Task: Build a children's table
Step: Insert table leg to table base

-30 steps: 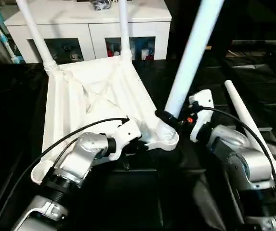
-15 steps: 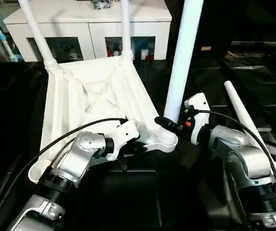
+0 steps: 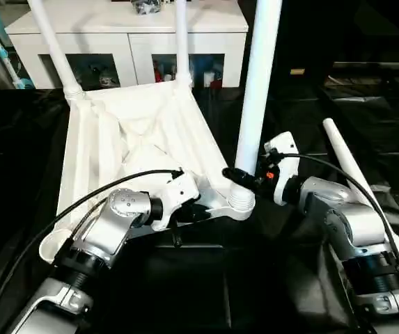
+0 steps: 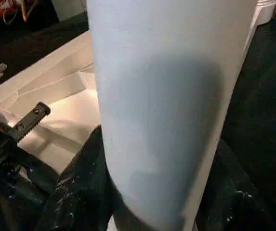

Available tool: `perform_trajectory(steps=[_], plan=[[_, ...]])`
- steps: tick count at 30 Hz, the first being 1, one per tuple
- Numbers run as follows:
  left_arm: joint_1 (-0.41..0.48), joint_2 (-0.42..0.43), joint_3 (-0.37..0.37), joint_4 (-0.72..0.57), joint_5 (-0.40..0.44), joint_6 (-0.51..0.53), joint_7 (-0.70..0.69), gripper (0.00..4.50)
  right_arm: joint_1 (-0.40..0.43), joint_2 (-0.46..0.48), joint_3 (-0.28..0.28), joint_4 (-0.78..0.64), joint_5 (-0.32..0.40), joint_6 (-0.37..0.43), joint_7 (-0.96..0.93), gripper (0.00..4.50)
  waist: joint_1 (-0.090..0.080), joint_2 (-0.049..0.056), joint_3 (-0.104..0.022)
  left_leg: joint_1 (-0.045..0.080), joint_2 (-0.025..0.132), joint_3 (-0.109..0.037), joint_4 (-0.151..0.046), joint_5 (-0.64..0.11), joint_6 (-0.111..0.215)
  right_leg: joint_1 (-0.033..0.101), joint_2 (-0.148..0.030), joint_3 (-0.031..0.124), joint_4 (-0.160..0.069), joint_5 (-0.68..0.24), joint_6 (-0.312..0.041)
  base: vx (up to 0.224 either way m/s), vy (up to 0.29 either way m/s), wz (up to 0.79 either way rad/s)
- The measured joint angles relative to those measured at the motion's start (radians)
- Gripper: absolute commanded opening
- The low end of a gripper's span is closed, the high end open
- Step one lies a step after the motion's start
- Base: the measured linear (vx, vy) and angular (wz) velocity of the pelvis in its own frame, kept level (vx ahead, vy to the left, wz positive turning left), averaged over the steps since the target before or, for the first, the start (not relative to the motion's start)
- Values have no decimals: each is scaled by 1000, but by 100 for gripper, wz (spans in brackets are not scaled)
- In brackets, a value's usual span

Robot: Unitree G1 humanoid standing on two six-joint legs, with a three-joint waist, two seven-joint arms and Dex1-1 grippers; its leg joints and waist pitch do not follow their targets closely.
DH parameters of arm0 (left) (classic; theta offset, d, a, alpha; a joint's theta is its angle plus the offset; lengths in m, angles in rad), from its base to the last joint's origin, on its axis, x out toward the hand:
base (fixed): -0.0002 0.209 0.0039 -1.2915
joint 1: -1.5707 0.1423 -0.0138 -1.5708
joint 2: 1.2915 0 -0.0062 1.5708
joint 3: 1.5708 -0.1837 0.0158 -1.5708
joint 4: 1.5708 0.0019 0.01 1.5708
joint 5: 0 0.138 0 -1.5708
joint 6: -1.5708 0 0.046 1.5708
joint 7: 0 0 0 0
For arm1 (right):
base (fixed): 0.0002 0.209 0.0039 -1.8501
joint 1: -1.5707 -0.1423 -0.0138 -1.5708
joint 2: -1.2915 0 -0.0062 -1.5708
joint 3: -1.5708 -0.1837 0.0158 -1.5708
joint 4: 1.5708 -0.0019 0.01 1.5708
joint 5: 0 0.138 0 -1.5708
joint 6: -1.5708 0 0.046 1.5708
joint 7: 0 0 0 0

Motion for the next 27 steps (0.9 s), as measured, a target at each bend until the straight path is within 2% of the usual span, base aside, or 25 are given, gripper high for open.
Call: perform_trajectory(steps=[6,11,19,23,27], plan=[[-4,-1,-2,6,-1,-3,0,0,41,35,-62,18,44,-45,-5,186,2,1,0,0,0,0,0,0,-1,0,0,0,0,0,0,0,0,0],[-7,-2,-2,23,-3,-16,0,0,104,60,-78,9,53,-139,-7,186,3,4,-2,0,0,0,0,0,-2,1,0,0,0,0,0,0,0,0],[-11,-8,-2,46,-6,-26,5,0,193,102,-71,-4,17,-328,-30,186,3,10,-6,1,0,0,0,0,-2,2,0,0,0,0,0,0,0,0],[-12,-7,-2,50,-7,-30,5,0,209,103,-56,-9,-1,-369,-38,186,2,12,-7,1,0,0,0,0,-2,2,0,0,-1,0,0,0,0,0],[-11,-6,-2,50,-7,-31,5,0,206,71,-15,-44,-43,-354,-43,186,1,12,-7,1,0,0,0,0,-2,2,0,0,-1,0,0,0,0,0]])
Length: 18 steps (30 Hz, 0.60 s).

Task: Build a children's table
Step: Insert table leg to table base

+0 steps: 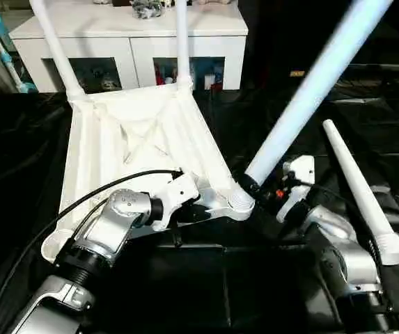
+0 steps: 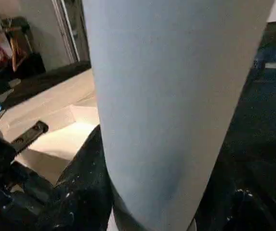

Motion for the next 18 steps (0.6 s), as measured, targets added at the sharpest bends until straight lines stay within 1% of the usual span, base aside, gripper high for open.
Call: perform_trajectory(steps=[2,5,9,12,15,18], plan=[[0,2,0,0,0,0,-1,0,-10,-28,32,-25,-32,33,1,186,0,-1,0,0,0,0,0,0,0,0,0,0,0,0,0,0,0,0],[0,6,0,0,0,0,-1,0,-25,-38,54,-35,-60,61,5,186,-1,-3,-1,1,0,0,-1,0,0,0,0,0,0,0,0,0,0,0],[1,15,-1,0,0,0,-1,0,-63,-49,74,-31,-67,109,14,186,-5,-8,-2,2,0,0,-3,0,0,-1,0,0,-1,-1,2,0,0,0],[1,17,-2,0,1,0,-1,0,-86,-51,81,-22,-67,149,14,186,-4,-13,-3,3,0,0,-6,0,-1,-1,0,0,-1,-2,3,0,0,0],[2,22,-5,-1,1,0,-4,0,-91,-53,83,-21,-67,168,16,186,-4,-14,-3,6,0,0,-9,1,-2,0,0,0,-2,-1,2,0,0,0],[2,27,-8,-1,2,2,-3,0,-94,-55,94,-11,-72,169,17,186,-4,-16,-5,9,0,0,-12,1,-3,1,0,0,-3,-3,5,0,0,0]])
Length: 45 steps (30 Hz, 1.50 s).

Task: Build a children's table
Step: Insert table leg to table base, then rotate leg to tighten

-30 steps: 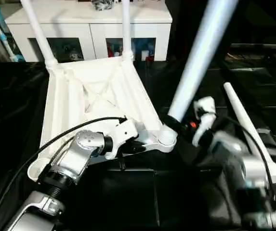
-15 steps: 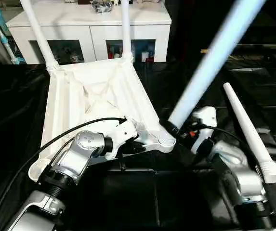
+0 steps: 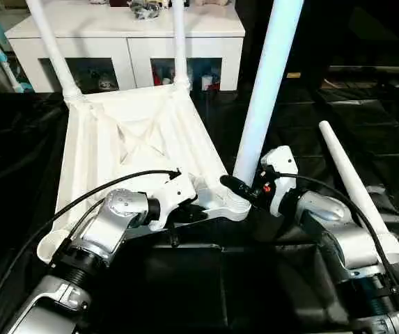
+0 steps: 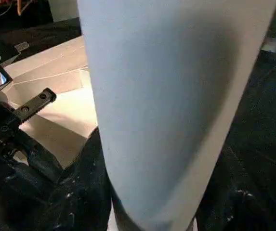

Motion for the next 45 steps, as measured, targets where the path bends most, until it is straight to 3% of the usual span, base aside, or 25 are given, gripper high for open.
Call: perform_trajectory(steps=[14,37,41,45], plan=[[-5,8,-2,16,-2,7,-10,0,14,37,2,2,-14,-7,-51,185,-3,1,-5,8,0,0,-7,0,-1,6,0,-1,-12,0,0,0,0,0],[-15,8,-2,35,-2,3,-19,0,10,26,17,20,-27,-48,-33,185,-2,5,-7,8,0,0,-9,0,-1,4,0,-1,-13,-1,1,0,0,0],[-17,8,1,36,-2,13,-14,0,8,53,10,26,-27,-44,-75,185,-3,5,-7,8,0,0,-10,0,-1,3,0,-1,-13,-1,1,0,0,0],[-30,-11,16,56,-1,56,44,0,-35,134,-14,92,-48,-56,-211,185,-16,6,-6,9,0,-1,-11,0,-1,0,0,-2,-17,-1,2,0,0,0]])
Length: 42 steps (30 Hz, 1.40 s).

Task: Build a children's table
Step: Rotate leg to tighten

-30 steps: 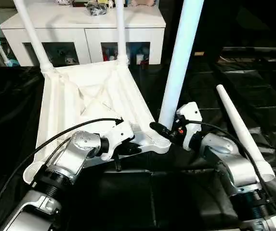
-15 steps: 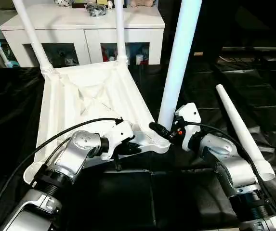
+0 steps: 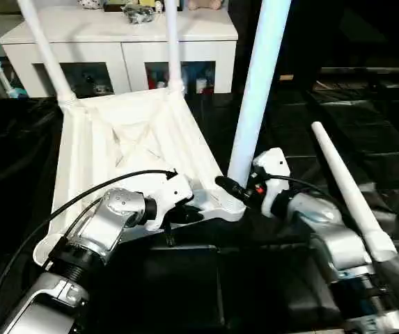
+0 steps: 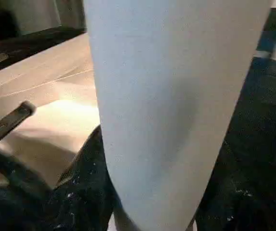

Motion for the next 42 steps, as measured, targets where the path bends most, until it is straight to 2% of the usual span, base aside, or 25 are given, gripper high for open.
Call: perform_trajectory(steps=[2,5,10,15,20,32,34,35,42], plan=[[-18,-40,15,24,8,32,65,0,-42,44,-9,63,-29,-18,-109,185,-12,3,0,0,0,-3,-1,0,0,-1,0,-5,-9,0,0,0,0,0],[-51,-110,29,71,17,74,162,0,-98,73,-27,139,-62,-22,-216,185,-14,9,0,-2,1,-8,-2,0,0,4,-3,-16,-28,0,0,0,0,0],[-145,-244,58,214,20,106,330,0,-214,125,-98,307,-76,-24,-371,185,-12,9,1,-3,-2,-5,-1,0,1,6,-7,-16,-37,0,0,0,0,0],[-210,-338,91,323,17,108,455,0,-307,163,-170,467,-79,-87,-518,185,-10,10,1,-2,-2,-3,-1,0,1,11,-9,-17,-41,2,-4,0,0,0],[-213,-342,102,331,15,109,464,0,-336,179,-179,515,-80,-111,-557,185,-8,11,-2,0,-2,-3,-6,0,1,15,-8,-19,-41,6,-9,0,0,0],[-237,-332,109,378,10,89,461,0,-389,184,-187,625,-108,-181,-534,185,-9,13,-3,2,-1,-3,-14,0,1,15,-8,-22,-41,6,-9,0,0,0],[-237,-332,109,379,10,88,461,0,-391,184,-188,630,-111,-186,-530,241,-10,13,-3,2,-1,-3,-14,0,1,15,-8,-22,-42,6,-9,0,0,0],[-237,-331,109,380,10,88,461,0,-392,184,-189,632,-110,-186,-522,241,-10,13,-3,2,-1,-3,-14,0,1,15,-8,-22,-42,6,-9,0,0,0],[-250,-320,116,393,11,74,459,0,-377,186,-196,684,-109,-193,-475,318,-12,16,-1,-2,-1,-2,-15,0,1,6,-8,-22,-42,8,-13,0,0,0]])
